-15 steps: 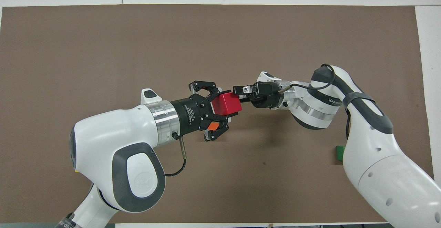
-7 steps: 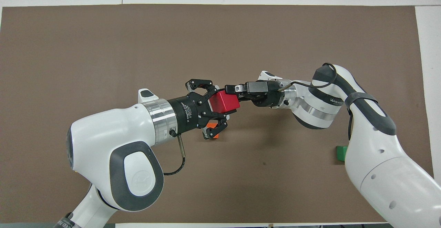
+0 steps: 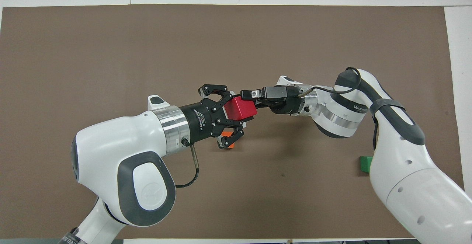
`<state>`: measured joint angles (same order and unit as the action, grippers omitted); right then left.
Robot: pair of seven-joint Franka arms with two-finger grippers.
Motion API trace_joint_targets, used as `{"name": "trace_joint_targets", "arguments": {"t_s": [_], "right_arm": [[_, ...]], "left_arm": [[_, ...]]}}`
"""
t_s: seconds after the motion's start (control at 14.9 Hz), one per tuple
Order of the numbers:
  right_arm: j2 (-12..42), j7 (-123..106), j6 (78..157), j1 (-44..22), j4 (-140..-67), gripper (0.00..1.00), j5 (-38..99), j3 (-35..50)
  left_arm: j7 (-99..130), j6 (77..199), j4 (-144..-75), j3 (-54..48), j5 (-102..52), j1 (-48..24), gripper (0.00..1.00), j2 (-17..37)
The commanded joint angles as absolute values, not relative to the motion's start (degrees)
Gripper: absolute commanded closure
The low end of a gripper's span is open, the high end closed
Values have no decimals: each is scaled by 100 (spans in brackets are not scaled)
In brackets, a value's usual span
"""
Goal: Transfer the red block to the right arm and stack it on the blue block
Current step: 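Hold the red block with both grippers and open the left gripper, then carry the red block with the right gripper while the left gripper withdraws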
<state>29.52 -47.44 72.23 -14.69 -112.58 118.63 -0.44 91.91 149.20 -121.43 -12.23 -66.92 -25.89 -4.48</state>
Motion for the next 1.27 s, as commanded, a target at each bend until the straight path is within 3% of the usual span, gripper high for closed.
{"name": "trace_joint_targets", "arguments": {"t_s": [0.0, 0.27, 0.74, 1.07, 1.2], "right_arm": [[2707, -4395, 7523, -1406, -11364, 100, 11742, -18], [2558, -4123, 7751, -1380, -11373, 100, 11733, -26], [1917, -2692, 9376, -968, -11206, 100, 10760, -44], [1285, -813, 10457, -203, -10706, 100, 8014, -53], [1169, -100, 10459, 113, -10312, 100, 6625, -53]], "left_arm": [[9123, 15126, -12173, -1187, -6724, -2663, 1, -439], [9123, 15108, -12173, -1187, -6724, -2672, 0, -466], [8992, 14994, -12226, -1151, -6584, -2014, 0, -747], [7877, 15073, -12155, -1160, -6223, -1320, 0, -651], [7516, 15047, -12024, -1143, -5865, -960, 0, -405]]}}
